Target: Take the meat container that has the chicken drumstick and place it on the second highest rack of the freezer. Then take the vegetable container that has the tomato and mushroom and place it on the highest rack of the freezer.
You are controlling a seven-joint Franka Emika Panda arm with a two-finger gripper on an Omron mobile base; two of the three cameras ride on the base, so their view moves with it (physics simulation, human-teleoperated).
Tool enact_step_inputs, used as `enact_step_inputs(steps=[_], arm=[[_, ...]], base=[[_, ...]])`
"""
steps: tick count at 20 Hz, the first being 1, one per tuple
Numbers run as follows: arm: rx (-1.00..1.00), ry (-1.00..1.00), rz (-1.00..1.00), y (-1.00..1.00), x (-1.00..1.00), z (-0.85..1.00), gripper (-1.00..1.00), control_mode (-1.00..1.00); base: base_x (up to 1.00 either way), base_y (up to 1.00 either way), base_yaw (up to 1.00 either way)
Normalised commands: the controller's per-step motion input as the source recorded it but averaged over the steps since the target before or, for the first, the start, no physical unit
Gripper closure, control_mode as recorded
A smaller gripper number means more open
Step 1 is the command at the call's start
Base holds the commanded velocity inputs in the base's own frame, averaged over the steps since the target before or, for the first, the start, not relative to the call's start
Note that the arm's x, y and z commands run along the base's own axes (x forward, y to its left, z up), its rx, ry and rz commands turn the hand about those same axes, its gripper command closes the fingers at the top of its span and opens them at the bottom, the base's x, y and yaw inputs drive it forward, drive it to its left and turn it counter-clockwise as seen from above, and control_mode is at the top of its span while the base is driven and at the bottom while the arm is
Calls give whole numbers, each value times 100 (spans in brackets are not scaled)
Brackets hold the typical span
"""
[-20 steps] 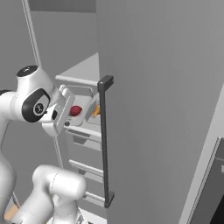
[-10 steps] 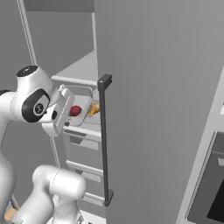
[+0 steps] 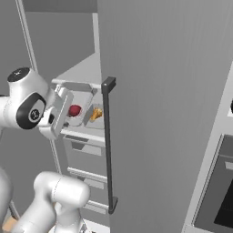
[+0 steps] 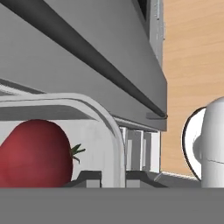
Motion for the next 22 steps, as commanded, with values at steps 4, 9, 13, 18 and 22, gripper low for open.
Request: enact_step_inputs(steps=[4,9,13,18,22], arm=[[0,-25,-4,8,16,62,100,-100],[0,-19,-1,31,81,53,100,-100],[0,3,0,3,99,46,100,-100],[0,18,0,0,95,14,100,-100],[0,11,0,-4,83,1,100,-100]], base=[[0,0,0],[0,0,0],[0,0,0],[0,0,0],[0,0,0]])
